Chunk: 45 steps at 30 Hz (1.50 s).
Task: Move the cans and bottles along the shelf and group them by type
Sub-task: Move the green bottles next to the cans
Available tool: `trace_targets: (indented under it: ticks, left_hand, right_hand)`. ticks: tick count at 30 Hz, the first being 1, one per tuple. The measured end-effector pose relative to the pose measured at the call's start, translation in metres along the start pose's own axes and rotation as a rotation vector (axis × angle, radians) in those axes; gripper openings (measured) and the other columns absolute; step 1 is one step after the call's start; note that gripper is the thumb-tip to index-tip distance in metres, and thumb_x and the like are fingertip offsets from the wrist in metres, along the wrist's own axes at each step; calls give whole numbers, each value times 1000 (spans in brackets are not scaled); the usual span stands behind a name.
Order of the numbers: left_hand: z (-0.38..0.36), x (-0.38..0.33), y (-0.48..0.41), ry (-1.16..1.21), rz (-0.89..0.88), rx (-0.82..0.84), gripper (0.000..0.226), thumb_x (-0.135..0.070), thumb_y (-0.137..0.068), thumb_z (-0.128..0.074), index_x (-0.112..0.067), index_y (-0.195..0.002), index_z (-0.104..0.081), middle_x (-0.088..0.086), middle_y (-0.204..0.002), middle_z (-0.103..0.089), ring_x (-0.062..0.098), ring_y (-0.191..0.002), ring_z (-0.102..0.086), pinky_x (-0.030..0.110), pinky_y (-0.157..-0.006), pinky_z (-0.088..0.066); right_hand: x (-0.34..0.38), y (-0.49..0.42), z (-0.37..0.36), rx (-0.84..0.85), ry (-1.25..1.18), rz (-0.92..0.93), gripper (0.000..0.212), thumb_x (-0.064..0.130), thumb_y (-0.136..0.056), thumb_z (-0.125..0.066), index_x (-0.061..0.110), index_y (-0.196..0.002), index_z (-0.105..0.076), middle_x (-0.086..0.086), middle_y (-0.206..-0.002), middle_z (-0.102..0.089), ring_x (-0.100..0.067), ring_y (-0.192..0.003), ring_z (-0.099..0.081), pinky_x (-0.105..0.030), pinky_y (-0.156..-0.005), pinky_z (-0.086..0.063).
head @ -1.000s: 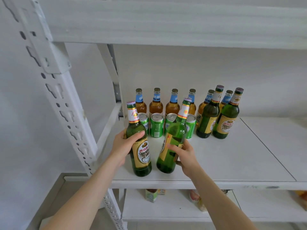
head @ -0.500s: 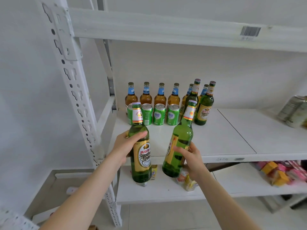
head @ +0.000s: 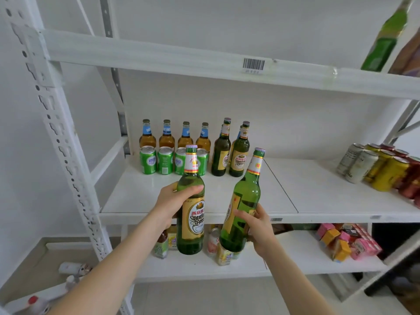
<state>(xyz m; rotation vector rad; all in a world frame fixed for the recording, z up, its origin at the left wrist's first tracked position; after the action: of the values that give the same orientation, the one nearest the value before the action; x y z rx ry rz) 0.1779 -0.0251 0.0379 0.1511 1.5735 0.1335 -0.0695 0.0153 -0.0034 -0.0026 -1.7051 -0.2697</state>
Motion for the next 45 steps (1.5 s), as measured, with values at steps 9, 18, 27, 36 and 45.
trace_targets:
  ticks: [9,18,27,36,45]
  left_hand:
    - [-132,-5,22,-13,-28,33,44,-54,-61,-85,-29,-95,-71,-11,-83,-77,12,-80,-72,29,-62,-50]
    - [-251,-18,-16,-40,-43,153,58,-62,-49,-84,-31,-97,-71,-10,-88,-77,5,-72,-72,28,-61,-51]
    - [-373,-29,-99,-114,-74,237,46,-53,-65,-82,-29,-100,-67,-8,-87,-77,8,-73,-73,29,-61,-52]
    - [-495,-31,-144,-86,-54,221,69,-64,-41,-84,-29,-99,-69,-5,-87,-77,12,-72,-74,29,-61,-53]
    - [-591,-24,-178,-48,-49,126,48,-50,-59,-84,-29,-99,-69,-5,-88,-77,12,-74,-74,31,-63,-54]
  right_hand:
    - [26,6,124,-25,39,34,47,15,-71,-84,26,-112,-63,-1,-104,-72,-25,-100,-67,-39,-72,-57]
    - [41,-33,231,-103,5,33,46,17,-70,-85,30,-109,-63,2,-102,-72,-21,-96,-67,-30,-63,-53]
    - [61,-119,333,-168,4,64,49,15,-73,-83,26,-114,-60,-2,-109,-70,-24,-101,-65,-36,-71,-56]
    - [86,-195,444,-157,31,69,51,18,-70,-85,28,-114,-61,0,-107,-71,-26,-103,-66,-47,-85,-57]
    - [112,-271,523,-30,51,41,69,25,-59,-89,29,-120,-58,-2,-113,-69,-27,-106,-64,-51,-90,-55]
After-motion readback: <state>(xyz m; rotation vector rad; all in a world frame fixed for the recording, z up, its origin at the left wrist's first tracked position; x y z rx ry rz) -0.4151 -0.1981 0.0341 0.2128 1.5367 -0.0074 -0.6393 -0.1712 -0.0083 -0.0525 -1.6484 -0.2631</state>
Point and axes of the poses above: each hand's wrist, its own y-axis away from the middle knuckle, its own z-axis out of the back of the hand, x = y × z, the point moved 7 cm from there along -y, towards the middle knuckle
